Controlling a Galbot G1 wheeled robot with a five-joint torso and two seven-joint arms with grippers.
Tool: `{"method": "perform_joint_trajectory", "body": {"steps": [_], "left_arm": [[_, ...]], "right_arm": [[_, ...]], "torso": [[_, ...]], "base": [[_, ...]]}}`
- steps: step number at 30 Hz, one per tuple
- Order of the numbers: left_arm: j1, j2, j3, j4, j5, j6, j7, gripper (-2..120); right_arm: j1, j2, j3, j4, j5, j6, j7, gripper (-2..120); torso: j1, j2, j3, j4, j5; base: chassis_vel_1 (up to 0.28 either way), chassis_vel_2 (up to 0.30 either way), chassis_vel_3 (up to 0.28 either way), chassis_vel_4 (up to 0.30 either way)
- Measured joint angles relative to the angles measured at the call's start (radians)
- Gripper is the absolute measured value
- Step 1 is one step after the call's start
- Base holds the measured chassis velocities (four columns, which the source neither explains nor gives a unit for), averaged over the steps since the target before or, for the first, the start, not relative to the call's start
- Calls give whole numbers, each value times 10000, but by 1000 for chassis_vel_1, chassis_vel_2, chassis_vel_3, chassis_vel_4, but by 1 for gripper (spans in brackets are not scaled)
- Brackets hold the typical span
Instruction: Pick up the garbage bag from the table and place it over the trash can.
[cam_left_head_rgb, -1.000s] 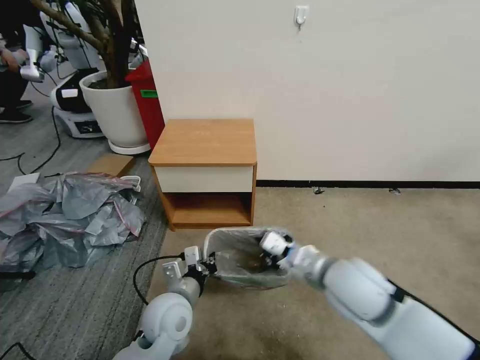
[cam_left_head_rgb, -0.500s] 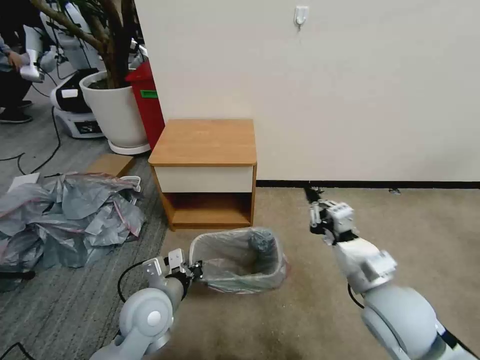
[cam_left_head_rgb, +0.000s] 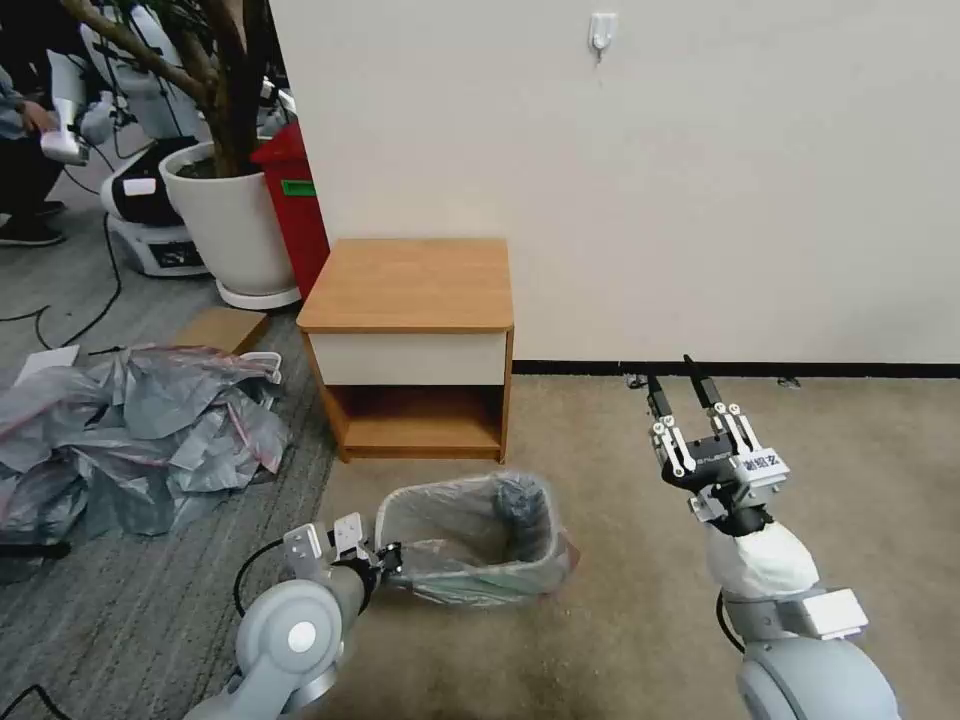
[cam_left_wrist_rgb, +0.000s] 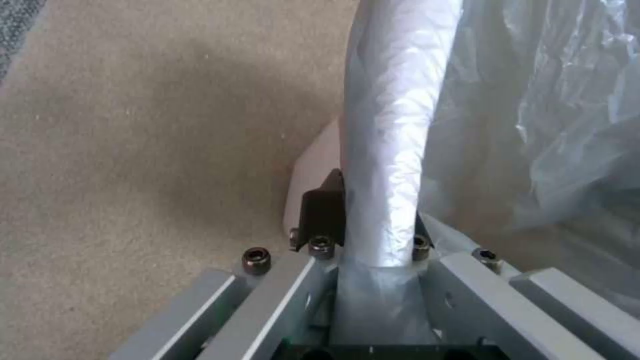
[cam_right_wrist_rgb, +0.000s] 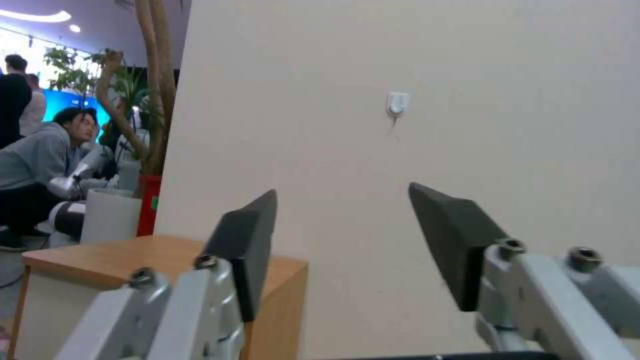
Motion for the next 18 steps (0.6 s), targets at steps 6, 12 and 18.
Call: {"method": "perform_joint_trajectory", "body": {"steps": [6, 12, 18], "left_arm": [[-2, 78, -72, 34, -112, 130, -38, 3], [-19, 92, -76, 31, -138, 167, -37, 18], [-31, 62, -84, 31, -138, 146, 18, 39]], "right_arm": [[-6, 4, -24, 22, -22, -114, -14, 76], [-22, -4, 1, 12, -7, -128, -13, 76], [-44, 14, 0, -19, -1, -139, -12, 76]], "torso": [[0, 0, 0, 0, 1], [0, 0, 0, -1, 1], [0, 0, 0, 0, 2]], "base": [[0, 0, 0, 0], [0, 0, 0, 0], [0, 0, 0, 0]]}}
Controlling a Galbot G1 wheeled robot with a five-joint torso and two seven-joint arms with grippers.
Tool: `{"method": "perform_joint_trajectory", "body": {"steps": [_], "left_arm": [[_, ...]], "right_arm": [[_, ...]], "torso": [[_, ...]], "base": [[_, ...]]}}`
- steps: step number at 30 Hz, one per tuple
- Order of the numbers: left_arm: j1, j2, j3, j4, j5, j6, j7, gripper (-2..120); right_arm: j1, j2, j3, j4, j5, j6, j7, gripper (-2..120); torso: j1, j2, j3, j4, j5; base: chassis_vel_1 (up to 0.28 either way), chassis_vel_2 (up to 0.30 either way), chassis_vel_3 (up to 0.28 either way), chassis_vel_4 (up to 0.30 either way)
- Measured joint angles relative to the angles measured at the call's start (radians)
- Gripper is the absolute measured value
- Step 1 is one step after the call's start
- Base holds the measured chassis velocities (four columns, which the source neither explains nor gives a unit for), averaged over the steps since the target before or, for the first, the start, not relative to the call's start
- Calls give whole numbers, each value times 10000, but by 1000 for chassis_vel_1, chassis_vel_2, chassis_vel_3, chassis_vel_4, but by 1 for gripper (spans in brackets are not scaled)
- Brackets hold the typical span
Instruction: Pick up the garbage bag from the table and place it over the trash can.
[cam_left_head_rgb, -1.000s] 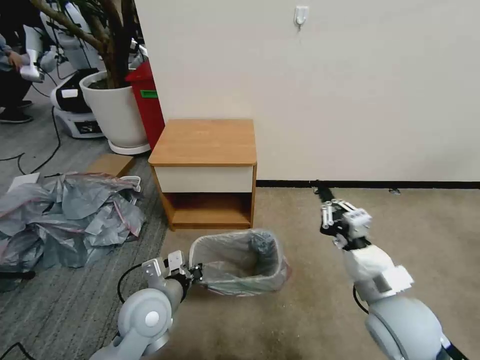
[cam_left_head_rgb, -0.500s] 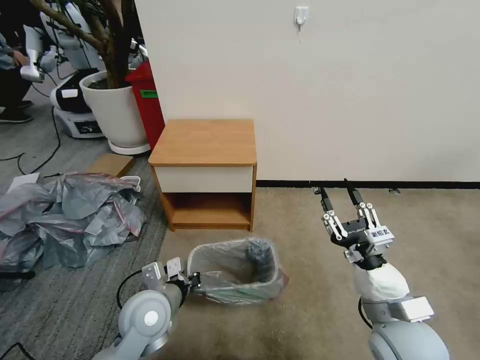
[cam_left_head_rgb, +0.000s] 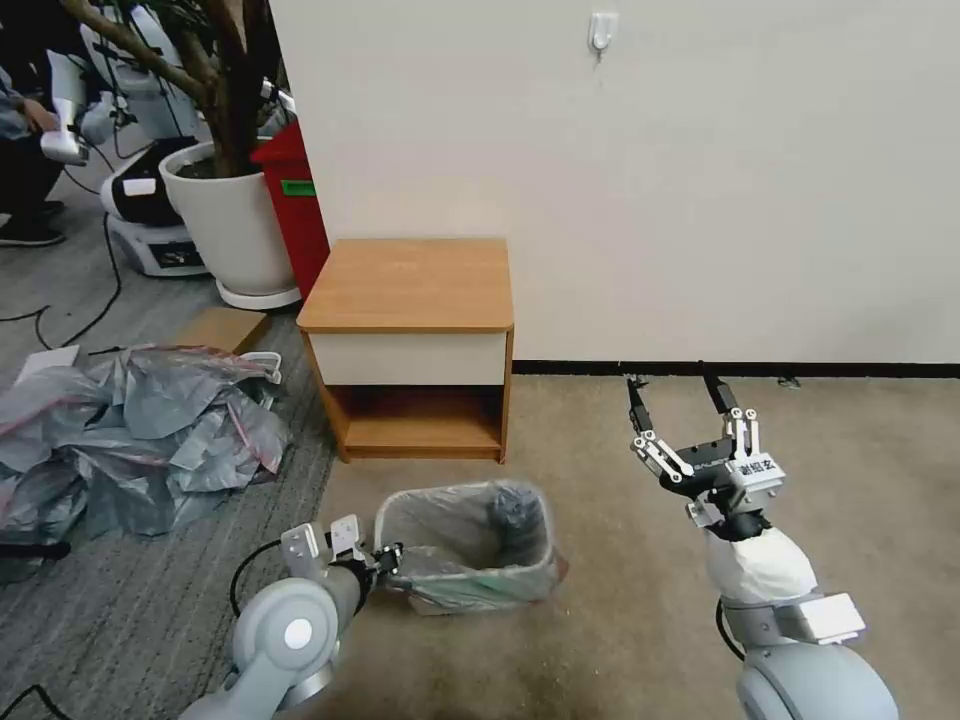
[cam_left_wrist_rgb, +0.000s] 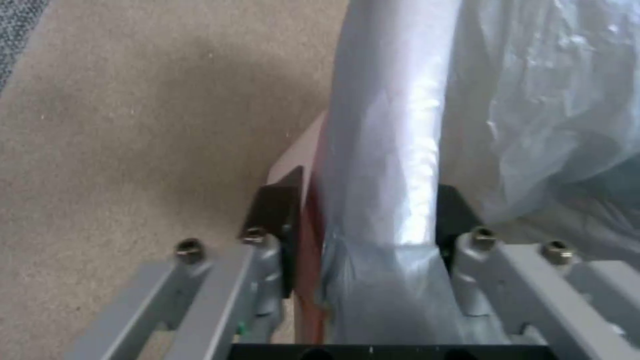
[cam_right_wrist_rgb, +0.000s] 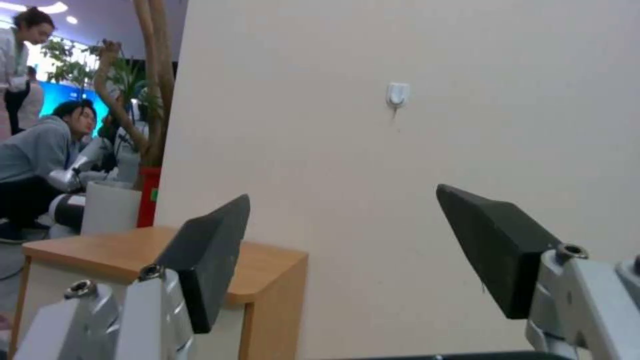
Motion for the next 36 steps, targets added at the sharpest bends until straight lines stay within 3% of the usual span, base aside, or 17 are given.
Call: {"method": "perform_joint_trajectory", "body": {"steps": [2, 12, 14, 15, 17, 18, 21, 22, 25, 26, 29, 30, 34, 36], "left_arm": [[-1, -20, -13, 6, 13, -64, 86, 51], [144, 18, -201, -76, 677, -485, 1096, 84], [284, 64, -333, -208, 1163, -682, 1666, 94], [284, 64, -333, -208, 1163, -682, 1666, 94], [504, 148, -536, -362, 2120, -1210, 2783, 99], [504, 148, -536, -362, 2120, -1210, 2783, 99], [1026, 248, -1028, -465, 4390, -2937, 5149, 100], [1026, 248, -1028, -465, 4390, -2937, 5149, 100], [1450, 153, -1509, -563, 5895, -4745, 6419, 100], [1450, 153, -1509, -563, 5895, -4745, 6419, 100], [1824, -254, -1977, -701, 7136, -5959, 6674, 100], [1824, -254, -1977, -701, 7136, -5959, 6674, 100], [2333, -910, -2490, -729, 8898, -7032, 6705, 100], [2425, -1035, -2604, -728, 9127, -7200, 6695, 100]], "right_arm": [[-9, 1, 0, -14, 7, -2, 2, 76], [21, 6, 4, -153, 46, -2, 24, 76], [54, -15, 7, -188, 181, -5, 27, 76], [54, -15, 7, -188, 181, -5, 27, 76], [93, -24, 58, -190, 438, -122, 29, 76], [93, -24, 58, -190, 438, -122, 29, 76], [129, 12, 208, -213, 937, -282, 25, 83], [129, 12, 208, -213, 937, -282, 25, 83], [139, 55, 308, -242, 1177, -292, 8, 92], [139, 55, 308, -242, 1177, -292, 8, 92], [145, 145, 348, -310, 1166, -302, 100, 99], [145, 145, 348, -310, 1166, -302, 100, 99], [7, 330, 345, -432, 677, -717, 524, 100], [-35, 382, 371, -469, 590, -864, 593, 100]], "torso": [[0, 0, 0, 0, -1], [0, 0, 0, 0, -1], [0, 0, 0, -1, -1], [0, 0, 0, -1, -1], [0, 0, 0, 0, -1], [0, 0, 0, 0, -1], [0, 0, 0, 0, -1], [0, 0, 0, 0, -1], [0, 0, 0, 0, 0], [0, 0, 0, 0, 0], [0, 0, 0, -1, 0], [0, 0, 0, -1, 0], [0, 0, 0, 0, -1], [0, 0, 0, -1, -1]], "base": [[0, 0, 0, 0], [0, 0, 0, 0], [0, 0, 0, 0], [0, 0, 0, 0], [0, 0, 0, 0], [0, 0, 0, 0], [0, 0, 0, 0], [0, 0, 0, 0], [0, 0, 0, 0], [0, 0, 0, 0], [0, 0, 0, 0], [0, 0, 0, 0], [0, 0, 0, 0], [0, 0, 0, 0]]}}
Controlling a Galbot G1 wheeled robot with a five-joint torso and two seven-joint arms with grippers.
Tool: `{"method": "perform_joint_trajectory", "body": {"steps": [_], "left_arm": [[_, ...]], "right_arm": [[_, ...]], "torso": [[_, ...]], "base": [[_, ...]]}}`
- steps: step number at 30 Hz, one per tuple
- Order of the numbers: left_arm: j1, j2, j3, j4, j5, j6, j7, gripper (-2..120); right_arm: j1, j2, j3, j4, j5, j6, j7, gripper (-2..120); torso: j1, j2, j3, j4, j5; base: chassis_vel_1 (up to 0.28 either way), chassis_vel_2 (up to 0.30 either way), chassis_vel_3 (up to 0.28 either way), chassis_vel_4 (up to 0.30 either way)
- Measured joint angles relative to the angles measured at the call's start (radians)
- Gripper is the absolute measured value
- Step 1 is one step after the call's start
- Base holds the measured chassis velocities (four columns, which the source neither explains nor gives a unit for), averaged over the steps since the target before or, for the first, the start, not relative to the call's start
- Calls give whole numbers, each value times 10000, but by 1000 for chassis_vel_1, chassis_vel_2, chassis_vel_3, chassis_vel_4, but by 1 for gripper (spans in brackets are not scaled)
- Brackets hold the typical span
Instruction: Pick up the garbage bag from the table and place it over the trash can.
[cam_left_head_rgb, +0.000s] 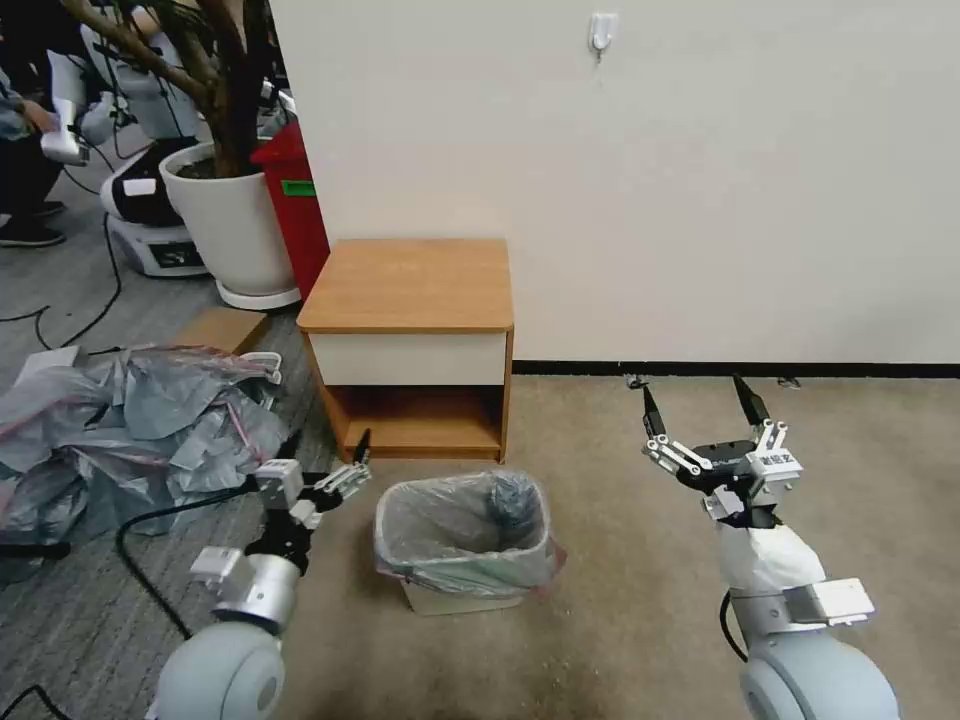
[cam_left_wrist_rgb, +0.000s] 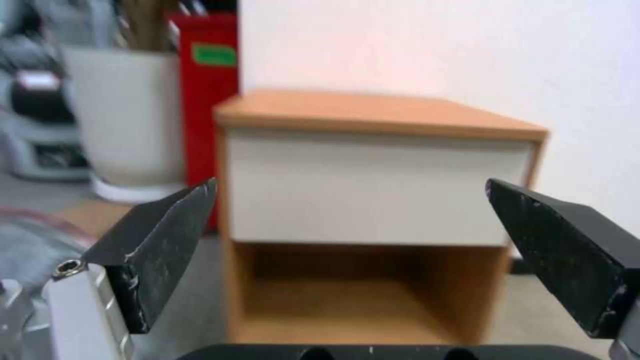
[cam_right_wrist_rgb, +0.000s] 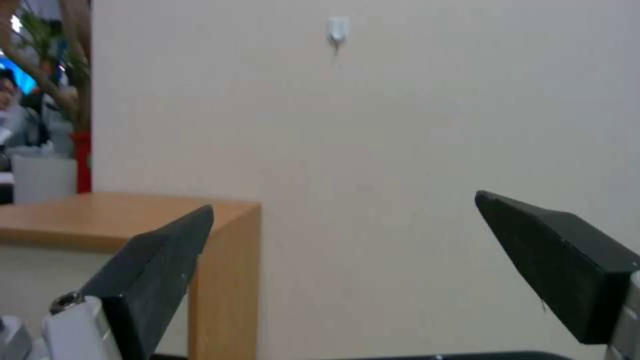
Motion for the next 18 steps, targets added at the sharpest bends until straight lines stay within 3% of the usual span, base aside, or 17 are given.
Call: {"method": "perform_joint_trajectory", "body": {"steps": [8, 18], "left_arm": [[319, -629, -330, 253, 439, -407, 35, 100], [188, -758, -201, 718, 609, -434, 75, 100]], "right_arm": [[-64, 219, 294, -91, -98, -1524, 7, 100], [139, 255, 247, -545, -9, -1906, -189, 100]], "torso": [[0, 0, 0, 0, 0], [0, 0, 0, 0, 0]], "base": [[0, 0, 0, 0], [0, 0, 0, 0]]}}
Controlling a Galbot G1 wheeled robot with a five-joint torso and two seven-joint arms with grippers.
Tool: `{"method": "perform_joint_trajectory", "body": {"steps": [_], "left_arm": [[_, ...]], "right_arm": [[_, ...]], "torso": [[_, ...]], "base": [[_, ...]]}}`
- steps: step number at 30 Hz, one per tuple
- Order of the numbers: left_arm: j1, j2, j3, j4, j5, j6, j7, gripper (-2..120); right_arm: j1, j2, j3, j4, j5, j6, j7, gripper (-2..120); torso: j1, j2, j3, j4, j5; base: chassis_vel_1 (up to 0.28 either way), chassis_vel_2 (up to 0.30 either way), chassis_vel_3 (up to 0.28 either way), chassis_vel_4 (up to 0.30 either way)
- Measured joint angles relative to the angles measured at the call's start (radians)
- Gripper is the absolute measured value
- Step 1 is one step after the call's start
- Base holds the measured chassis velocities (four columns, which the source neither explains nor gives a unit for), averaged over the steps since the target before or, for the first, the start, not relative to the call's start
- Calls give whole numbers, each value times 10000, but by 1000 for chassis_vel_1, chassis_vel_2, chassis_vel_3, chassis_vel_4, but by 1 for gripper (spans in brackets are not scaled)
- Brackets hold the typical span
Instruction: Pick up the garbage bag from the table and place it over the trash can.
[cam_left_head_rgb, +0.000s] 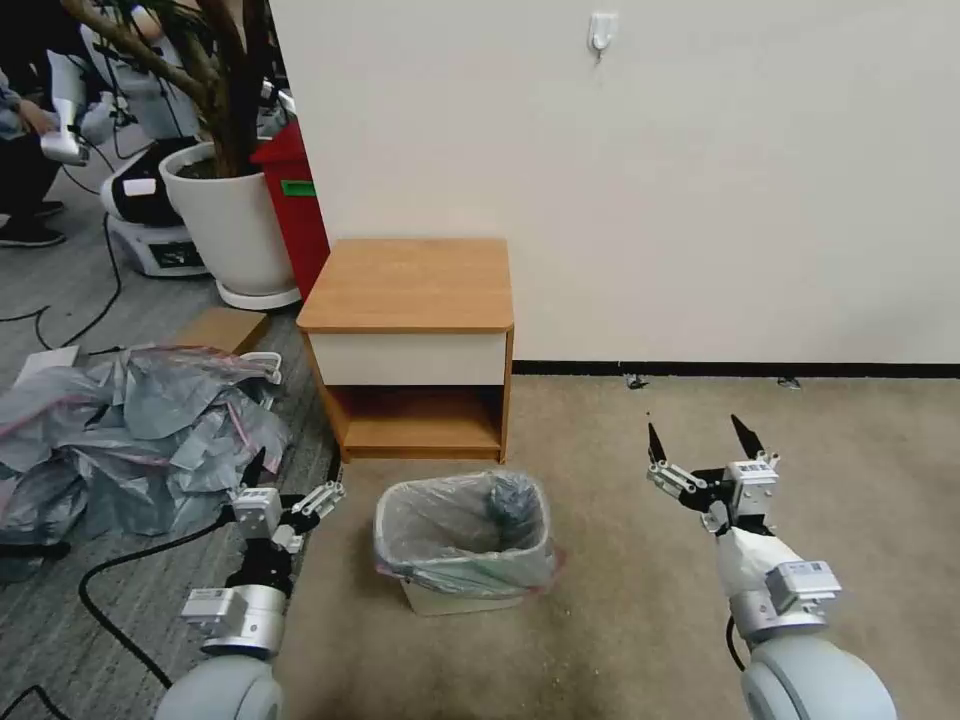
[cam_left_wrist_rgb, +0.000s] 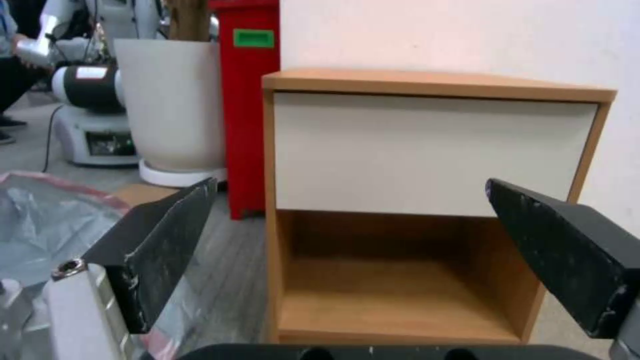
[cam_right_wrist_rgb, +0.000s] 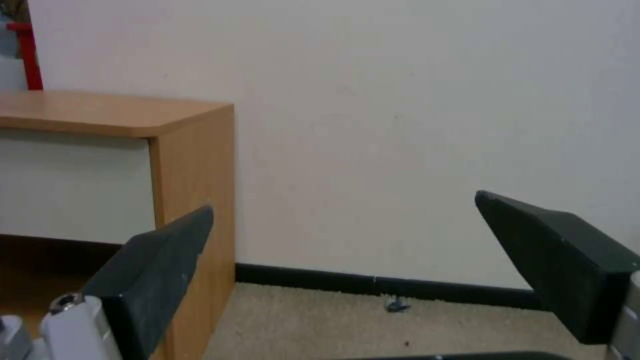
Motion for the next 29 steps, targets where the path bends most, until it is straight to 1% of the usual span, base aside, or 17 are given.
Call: {"method": "perform_joint_trajectory", "body": {"steps": [29], "left_arm": [[-17, 22, 26, 8, -57, 34, -32, 100]], "right_arm": [[6, -2, -16, 3, 10, 45, -12, 100]], "torso": [[0, 0, 0, 0, 0]], "base": [[0, 0, 0, 0]]}}
